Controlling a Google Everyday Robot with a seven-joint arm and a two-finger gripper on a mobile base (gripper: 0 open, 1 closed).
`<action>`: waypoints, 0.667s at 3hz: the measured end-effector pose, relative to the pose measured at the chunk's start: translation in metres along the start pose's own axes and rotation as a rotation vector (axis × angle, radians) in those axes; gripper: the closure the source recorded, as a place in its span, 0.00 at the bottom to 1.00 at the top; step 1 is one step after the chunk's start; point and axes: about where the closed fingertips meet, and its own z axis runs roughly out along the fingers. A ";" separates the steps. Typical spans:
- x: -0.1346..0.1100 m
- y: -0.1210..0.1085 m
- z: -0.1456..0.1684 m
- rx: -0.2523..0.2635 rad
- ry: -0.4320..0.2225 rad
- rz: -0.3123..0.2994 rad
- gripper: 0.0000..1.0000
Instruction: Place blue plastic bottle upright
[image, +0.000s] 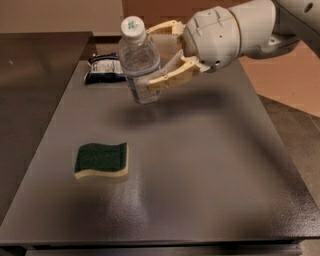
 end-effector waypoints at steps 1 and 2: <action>0.014 0.011 0.002 -0.032 -0.017 0.054 1.00; 0.014 0.011 0.002 -0.033 -0.017 0.055 1.00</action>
Offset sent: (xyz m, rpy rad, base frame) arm -0.0026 -0.0020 -0.0154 -0.0128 0.0517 0.0222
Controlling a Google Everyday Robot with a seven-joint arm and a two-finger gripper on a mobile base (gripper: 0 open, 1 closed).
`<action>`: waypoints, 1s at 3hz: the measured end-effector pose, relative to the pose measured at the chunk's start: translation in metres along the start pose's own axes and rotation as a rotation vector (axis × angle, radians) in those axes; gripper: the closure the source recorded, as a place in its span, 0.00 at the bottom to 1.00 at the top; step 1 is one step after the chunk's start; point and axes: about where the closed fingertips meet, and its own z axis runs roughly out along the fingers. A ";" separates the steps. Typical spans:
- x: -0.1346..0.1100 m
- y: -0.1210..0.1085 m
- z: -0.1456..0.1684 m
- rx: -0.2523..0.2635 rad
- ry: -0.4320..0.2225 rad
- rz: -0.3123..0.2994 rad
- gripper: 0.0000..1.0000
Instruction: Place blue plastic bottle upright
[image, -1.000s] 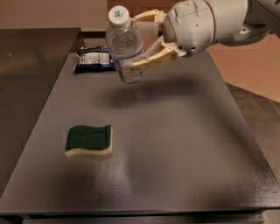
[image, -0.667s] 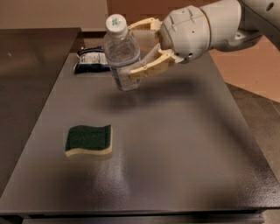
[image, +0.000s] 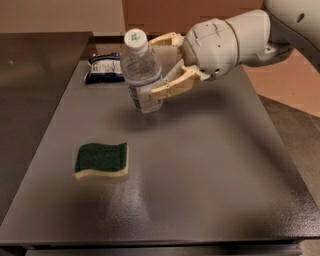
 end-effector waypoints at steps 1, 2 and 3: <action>0.000 -0.002 -0.001 0.030 0.011 0.017 1.00; -0.001 -0.004 -0.008 0.125 0.013 0.071 1.00; 0.002 -0.005 -0.021 0.245 -0.007 0.148 1.00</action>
Offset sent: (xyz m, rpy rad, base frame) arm 0.0159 -0.0246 0.0016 0.0569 0.1245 -0.2919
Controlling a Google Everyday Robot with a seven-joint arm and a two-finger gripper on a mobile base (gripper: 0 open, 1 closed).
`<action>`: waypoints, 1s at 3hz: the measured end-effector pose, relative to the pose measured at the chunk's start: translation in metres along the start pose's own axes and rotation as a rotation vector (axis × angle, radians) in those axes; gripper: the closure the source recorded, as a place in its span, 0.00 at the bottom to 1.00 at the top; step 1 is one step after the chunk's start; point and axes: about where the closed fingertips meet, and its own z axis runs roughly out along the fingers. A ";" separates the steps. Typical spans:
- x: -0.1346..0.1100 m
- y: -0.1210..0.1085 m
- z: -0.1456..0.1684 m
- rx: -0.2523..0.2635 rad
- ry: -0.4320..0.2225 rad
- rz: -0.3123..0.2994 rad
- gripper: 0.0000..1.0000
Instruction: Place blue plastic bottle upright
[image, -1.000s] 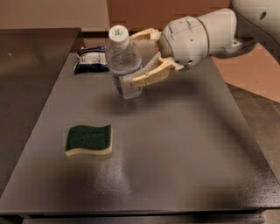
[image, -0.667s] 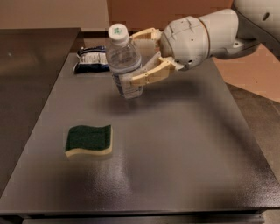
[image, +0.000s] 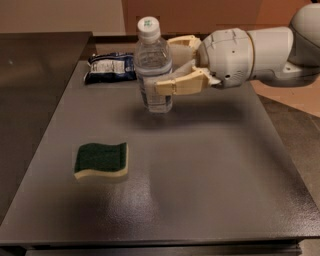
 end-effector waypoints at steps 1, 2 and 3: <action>0.012 -0.005 -0.013 0.104 -0.004 0.082 1.00; 0.028 -0.006 -0.025 0.182 0.013 0.152 1.00; 0.045 -0.009 -0.038 0.239 0.018 0.202 1.00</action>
Offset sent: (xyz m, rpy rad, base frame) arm 0.0252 -0.0523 -0.0449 0.0348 0.2184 -0.3121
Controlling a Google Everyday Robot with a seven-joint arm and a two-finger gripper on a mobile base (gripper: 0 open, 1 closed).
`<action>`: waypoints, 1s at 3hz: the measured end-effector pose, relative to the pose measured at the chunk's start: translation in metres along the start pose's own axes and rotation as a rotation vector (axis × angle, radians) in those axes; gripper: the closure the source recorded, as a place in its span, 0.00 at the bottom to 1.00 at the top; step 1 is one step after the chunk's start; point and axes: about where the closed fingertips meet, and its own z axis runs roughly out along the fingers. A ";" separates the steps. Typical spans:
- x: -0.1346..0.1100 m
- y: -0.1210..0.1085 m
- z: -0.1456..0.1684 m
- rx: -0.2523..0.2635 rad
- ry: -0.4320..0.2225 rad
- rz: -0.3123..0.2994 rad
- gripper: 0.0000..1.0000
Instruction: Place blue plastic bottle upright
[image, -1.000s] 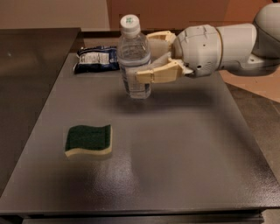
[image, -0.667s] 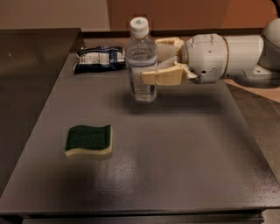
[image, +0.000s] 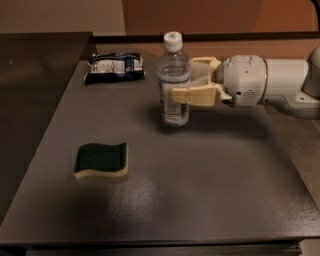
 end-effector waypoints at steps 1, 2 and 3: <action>0.011 -0.009 -0.009 0.039 -0.019 0.019 1.00; 0.020 -0.017 -0.011 0.055 -0.045 0.020 1.00; 0.032 -0.022 -0.012 0.060 -0.062 0.032 1.00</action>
Offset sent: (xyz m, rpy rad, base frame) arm 0.0280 -0.0278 -0.0297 0.0851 0.0047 -0.0762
